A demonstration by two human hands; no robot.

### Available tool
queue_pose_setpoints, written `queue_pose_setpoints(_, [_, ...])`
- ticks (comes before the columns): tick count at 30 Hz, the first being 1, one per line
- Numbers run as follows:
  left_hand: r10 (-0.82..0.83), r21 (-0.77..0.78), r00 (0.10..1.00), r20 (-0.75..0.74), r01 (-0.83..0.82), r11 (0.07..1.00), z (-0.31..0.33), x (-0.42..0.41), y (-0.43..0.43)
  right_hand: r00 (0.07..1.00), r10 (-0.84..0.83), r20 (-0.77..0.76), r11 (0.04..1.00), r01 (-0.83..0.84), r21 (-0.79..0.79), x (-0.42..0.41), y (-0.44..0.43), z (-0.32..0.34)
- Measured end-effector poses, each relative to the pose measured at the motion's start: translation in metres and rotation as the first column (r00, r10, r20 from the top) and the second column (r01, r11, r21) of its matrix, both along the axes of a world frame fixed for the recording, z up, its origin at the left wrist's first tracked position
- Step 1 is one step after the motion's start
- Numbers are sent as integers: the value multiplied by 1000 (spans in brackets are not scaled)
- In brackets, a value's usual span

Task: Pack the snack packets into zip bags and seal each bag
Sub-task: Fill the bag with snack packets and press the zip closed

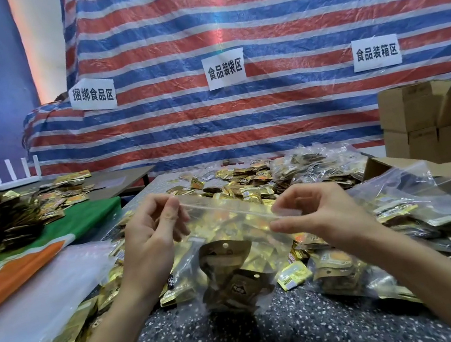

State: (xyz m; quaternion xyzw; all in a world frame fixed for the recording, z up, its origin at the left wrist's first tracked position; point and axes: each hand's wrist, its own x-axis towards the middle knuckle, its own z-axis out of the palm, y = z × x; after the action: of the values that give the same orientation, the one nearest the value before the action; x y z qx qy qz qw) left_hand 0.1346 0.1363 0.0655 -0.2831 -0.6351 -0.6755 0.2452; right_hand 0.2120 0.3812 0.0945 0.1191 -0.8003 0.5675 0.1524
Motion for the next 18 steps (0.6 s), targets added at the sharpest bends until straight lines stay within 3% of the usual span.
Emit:
queue_pose_setpoints(6, [-68, 10, 998, 5, 68, 998, 11, 4, 40, 964, -4, 267, 999, -11, 52, 1, -6, -44])
queue_pose_setpoints(11, [-100, 35, 994, 38, 99, 994, 21, -3, 67, 976, -79, 201, 995, 90, -43, 2, 16, -36])
queue_pose_setpoints(14, [-138, 66, 986, 96, 132, 989, 31, -9, 85, 970, -207, 126, 965, 223, -136, 0, 40, -17])
queue_pose_setpoints(18, [-136, -27, 967, 214, 145, 989, 34, -18, 106, 847, -516, 127, 825, 531, -193, -19, 98, 15])
